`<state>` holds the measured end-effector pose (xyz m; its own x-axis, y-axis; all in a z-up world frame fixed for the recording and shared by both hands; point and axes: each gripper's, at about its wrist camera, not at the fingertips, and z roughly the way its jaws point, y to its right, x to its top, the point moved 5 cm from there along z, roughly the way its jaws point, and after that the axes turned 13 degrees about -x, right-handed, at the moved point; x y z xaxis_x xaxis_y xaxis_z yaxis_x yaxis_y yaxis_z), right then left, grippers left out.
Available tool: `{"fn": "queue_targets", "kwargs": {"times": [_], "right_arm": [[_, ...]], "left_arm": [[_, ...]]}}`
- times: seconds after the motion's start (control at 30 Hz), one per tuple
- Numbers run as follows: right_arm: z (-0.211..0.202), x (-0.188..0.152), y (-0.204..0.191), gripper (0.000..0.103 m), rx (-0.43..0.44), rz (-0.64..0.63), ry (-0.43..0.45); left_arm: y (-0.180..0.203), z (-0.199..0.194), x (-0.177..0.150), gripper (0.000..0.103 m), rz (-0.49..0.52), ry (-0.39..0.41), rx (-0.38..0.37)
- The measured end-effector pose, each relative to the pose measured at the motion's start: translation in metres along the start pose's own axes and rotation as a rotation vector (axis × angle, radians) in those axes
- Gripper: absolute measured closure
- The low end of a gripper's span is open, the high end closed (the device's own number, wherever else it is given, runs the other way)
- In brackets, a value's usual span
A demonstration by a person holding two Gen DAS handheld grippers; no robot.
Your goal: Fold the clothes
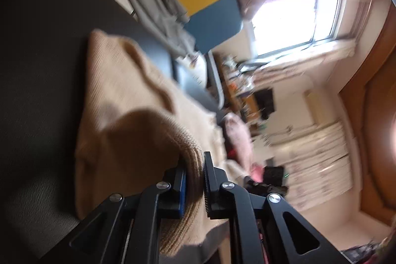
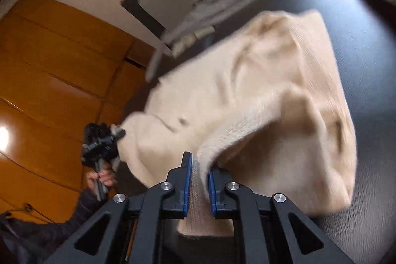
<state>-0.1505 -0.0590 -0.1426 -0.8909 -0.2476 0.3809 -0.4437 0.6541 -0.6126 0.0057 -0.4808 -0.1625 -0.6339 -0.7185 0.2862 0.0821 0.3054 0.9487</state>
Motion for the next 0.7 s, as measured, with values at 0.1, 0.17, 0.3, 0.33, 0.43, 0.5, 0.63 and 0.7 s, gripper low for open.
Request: {"fn": "queue_targets", "kwargs": {"times": [0.1,0.17,0.3,0.33,0.43,0.5,0.63,0.7], "right_arm": [[-0.002,0.025,-0.005,0.090,0.046,0.026,0.050],[0.001,0.043,-0.003,0.090,0.040,0.043,0.073],[0.009,0.076,0.006,0.096,0.005,0.103,0.117],[0.011,0.083,0.009,0.096,0.003,0.122,0.123],[0.009,0.097,0.020,0.093,0.041,0.179,0.105],[0.001,0.090,0.020,0.090,0.038,0.167,0.091],[-0.030,0.049,0.034,0.052,0.032,0.174,0.086],[-0.041,0.024,0.045,0.033,0.035,0.187,0.086]], "left_arm": [[0.005,-0.002,0.013,0.093,-0.025,0.049,-0.052],[0.002,0.002,0.025,0.093,-0.034,0.066,-0.045],[-0.008,0.016,0.048,0.093,-0.064,0.085,-0.024],[-0.010,0.021,0.051,0.093,-0.065,0.083,-0.012],[-0.014,0.029,0.054,0.093,-0.066,0.075,0.012],[-0.017,0.030,0.052,0.093,-0.066,0.068,0.018],[-0.022,0.023,0.045,0.093,-0.068,0.055,0.041],[-0.026,0.019,0.041,0.093,-0.073,0.058,0.060]]}}
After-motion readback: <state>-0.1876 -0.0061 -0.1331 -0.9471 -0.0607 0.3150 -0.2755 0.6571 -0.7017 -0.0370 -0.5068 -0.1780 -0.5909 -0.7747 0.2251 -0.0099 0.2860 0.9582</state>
